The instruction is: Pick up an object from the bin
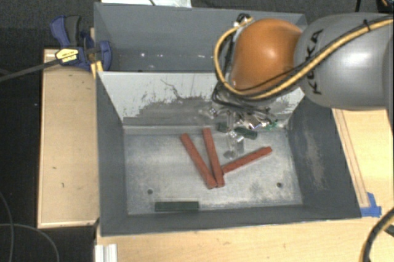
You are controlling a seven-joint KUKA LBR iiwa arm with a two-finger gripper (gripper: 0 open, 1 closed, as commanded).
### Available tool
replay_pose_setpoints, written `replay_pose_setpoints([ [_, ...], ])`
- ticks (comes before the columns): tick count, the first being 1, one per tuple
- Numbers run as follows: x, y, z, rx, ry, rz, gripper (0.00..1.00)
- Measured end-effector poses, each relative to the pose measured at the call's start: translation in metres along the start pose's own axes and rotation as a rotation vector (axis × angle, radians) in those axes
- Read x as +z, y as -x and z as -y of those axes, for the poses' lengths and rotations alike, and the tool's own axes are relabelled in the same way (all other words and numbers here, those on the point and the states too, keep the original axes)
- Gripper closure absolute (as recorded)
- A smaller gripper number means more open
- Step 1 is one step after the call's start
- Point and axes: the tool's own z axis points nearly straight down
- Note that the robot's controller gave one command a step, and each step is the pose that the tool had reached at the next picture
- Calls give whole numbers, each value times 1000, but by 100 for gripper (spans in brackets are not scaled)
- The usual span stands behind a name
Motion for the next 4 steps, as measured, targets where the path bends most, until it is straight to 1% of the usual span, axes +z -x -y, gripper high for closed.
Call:
replay_pose_setpoints([
  [1,13,-36,57,-20,5,-11,0],
  [2,79,-81,84,12,9,-15,0],
  [3,75,-77,83,10,6,-8,100],
  [4,-82,-91,61,-263,2,-3,100],
])
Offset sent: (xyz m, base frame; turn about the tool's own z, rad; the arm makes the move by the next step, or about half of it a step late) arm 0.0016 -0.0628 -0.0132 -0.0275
